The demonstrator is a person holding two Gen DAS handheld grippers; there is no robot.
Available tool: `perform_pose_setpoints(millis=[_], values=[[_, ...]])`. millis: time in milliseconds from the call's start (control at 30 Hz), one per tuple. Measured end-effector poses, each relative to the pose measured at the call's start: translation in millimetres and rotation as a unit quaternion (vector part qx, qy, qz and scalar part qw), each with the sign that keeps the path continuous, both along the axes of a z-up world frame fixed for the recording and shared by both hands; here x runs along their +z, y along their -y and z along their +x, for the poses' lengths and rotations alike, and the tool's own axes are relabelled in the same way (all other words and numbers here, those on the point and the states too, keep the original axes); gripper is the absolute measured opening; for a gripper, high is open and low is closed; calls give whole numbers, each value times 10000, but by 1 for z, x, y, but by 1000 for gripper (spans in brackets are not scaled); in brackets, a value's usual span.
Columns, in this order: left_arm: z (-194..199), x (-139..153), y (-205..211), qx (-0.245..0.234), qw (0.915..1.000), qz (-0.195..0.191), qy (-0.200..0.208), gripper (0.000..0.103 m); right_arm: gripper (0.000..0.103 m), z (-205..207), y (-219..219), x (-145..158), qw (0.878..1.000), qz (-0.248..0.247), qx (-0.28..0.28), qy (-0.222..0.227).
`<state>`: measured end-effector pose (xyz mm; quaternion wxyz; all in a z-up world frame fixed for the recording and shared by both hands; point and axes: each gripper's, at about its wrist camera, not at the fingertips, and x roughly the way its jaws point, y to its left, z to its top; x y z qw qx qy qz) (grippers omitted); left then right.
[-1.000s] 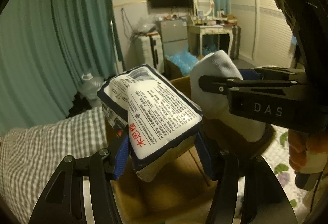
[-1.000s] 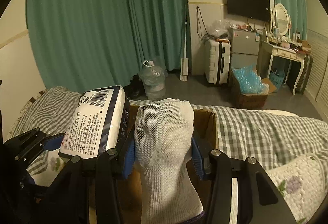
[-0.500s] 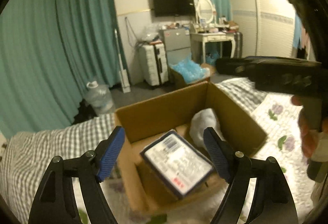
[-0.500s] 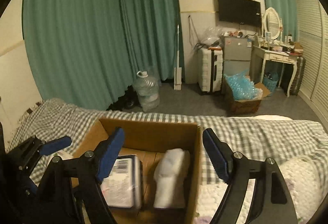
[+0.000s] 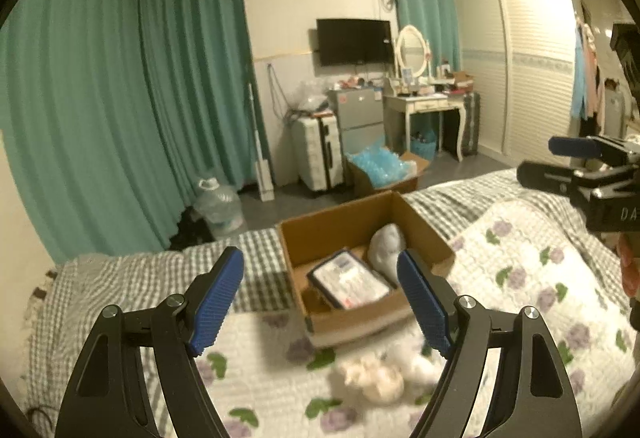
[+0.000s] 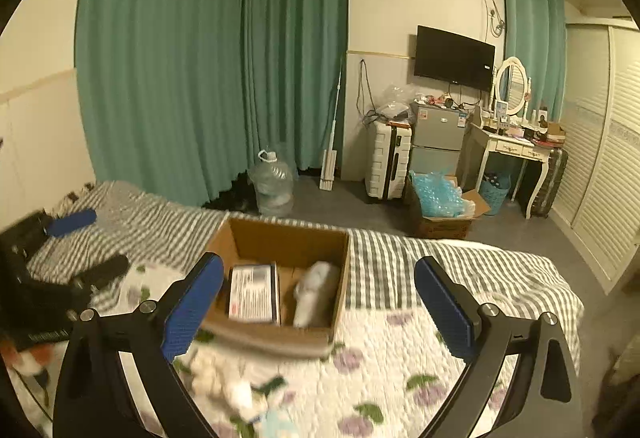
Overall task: Organize soft objects
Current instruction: 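Move both tools back toward the remaining items on the bed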
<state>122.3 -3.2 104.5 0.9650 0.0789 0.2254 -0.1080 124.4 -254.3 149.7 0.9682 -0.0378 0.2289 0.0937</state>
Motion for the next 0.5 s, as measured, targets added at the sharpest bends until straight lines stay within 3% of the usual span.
perform_pose_setpoints(millis=[133, 267, 500], values=[[-30, -16, -6, 16, 10000, 4, -96, 80, 97, -31, -1, -26, 9998, 21, 106, -165], [-48, -41, -6, 77, 9995, -24, -291, 80, 97, -48, -10, -71, 9991, -37, 183, -381], [-53, -101, 0, 396, 9980, 17, -482, 80, 97, -42, -27, -145, 9957, -177, 417, -806]])
